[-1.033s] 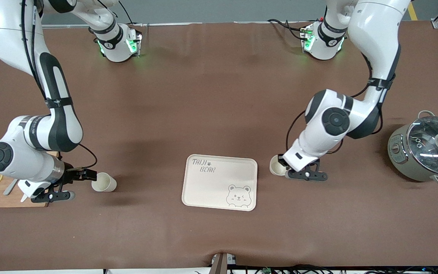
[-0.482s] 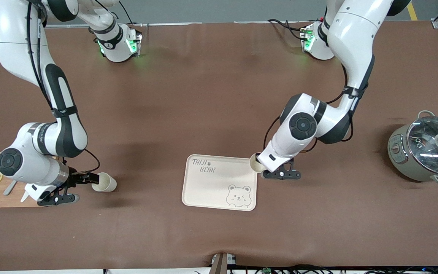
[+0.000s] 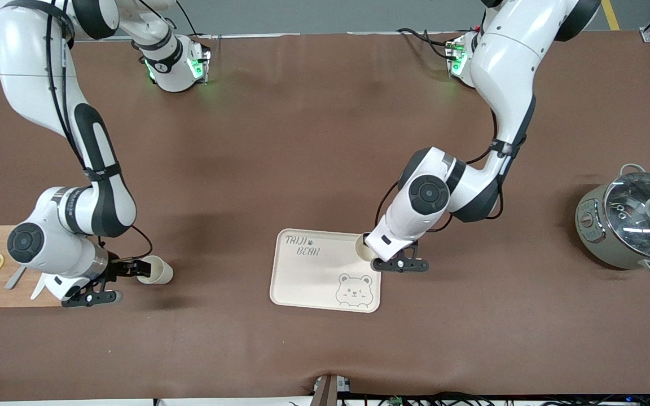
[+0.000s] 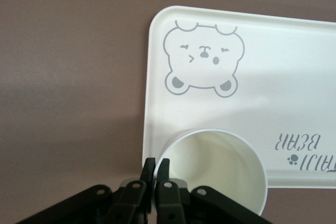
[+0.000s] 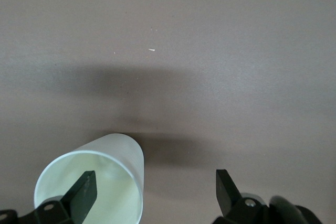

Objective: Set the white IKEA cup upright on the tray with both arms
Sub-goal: 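Lower the cup onto the tray while the right gripper grasps the other cup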

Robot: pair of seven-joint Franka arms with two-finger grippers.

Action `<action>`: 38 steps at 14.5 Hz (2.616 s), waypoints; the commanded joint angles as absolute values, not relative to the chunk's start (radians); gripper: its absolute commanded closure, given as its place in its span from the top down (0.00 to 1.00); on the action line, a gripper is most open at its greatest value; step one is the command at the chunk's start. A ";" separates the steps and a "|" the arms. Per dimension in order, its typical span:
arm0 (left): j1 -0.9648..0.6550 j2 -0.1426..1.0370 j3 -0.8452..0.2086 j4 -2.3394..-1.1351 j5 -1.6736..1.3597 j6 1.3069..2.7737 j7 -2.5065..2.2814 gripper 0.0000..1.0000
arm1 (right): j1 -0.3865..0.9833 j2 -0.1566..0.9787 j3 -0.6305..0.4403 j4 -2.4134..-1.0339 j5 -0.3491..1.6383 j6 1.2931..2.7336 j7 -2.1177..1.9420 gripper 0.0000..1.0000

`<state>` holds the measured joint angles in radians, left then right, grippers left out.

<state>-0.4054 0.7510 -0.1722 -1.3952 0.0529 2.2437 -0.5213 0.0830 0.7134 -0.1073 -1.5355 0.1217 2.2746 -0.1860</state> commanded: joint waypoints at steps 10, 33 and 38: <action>-0.494 0.839 -0.077 -1.273 0.061 2.243 -0.542 0.00 | 0.083 0.758 -0.100 -1.514 0.143 2.292 -0.207 1.00; -0.514 0.874 -0.072 -1.267 0.057 2.301 -0.549 0.00 | 0.084 0.767 -0.092 -1.514 0.140 2.293 -0.209 0.11; -0.514 0.874 -0.072 -1.269 0.060 2.299 -0.537 0.00 | 0.086 0.767 -0.091 -1.511 0.141 2.290 -0.204 0.00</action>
<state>-0.5052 0.8629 -0.0814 -1.2891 0.0529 2.2971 -0.5446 0.0878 0.7518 -0.0929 -1.5289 0.1279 2.2904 -0.1917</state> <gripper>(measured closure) 0.947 0.960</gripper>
